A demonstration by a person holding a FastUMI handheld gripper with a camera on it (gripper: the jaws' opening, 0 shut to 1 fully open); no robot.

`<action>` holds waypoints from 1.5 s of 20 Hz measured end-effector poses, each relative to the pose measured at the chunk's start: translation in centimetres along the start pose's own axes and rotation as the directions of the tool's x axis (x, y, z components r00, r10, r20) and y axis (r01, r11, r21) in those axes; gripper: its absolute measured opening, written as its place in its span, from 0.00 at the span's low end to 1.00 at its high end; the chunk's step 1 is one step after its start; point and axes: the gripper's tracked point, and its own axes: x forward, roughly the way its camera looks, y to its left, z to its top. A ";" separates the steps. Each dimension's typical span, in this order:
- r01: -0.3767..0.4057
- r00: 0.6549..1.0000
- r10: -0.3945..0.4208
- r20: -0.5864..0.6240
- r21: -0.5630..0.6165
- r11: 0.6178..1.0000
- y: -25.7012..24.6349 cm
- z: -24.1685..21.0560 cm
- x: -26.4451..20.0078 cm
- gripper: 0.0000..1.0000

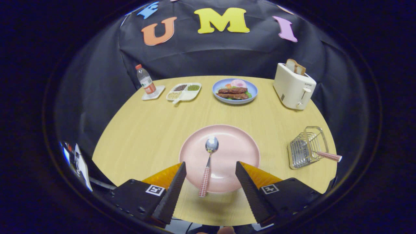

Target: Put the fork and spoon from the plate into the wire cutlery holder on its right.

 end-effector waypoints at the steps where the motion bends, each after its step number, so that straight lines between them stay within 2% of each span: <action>1: 0.014 1.000 -0.014 -0.010 -0.006 1.000 0.3 -0.6 0.9 0.91; 3: 0.032 0.999 -0.031 -0.034 0.015 0.999 0.6 -1.9 2.3 0.90; 4: 0.043 0.998 -0.042 -0.055 0.027 0.999 0.7 -2.6 3.0 0.84; 7: 0.087 0.992 -0.079 -0.095 0.080 0.993 0.3 -3.7 4.6 0.75; 14: 0.108 0.980 -0.081 -0.181 0.143 0.984 0.0 -5.4 5.8 0.43; 15: 0.111 0.978 -0.081 -0.192 0.150 0.982 0.0 -5.6 6.0 0.44; 17: 0.131 0.972 -0.095 -0.213 0.162 0.978 -0.5 -5.8 5.5 0.14; 21: 0.139 0.965 -0.100 -0.241 0.153 0.978 -1.3 -5.4 5.4 0.06; 22: 0.134 0.965 -0.094 -0.244 0.153 0.979 -1.5 -5.0 5.1 0.01; 26: 0.113 0.969 -0.072 -0.237 0.163 0.980 -2.5 -3.1 2.5 0.00; 30: 0.065 0.967 -0.023 -0.252 0.162 0.985 -4.2 -0.3 -2.2 0.01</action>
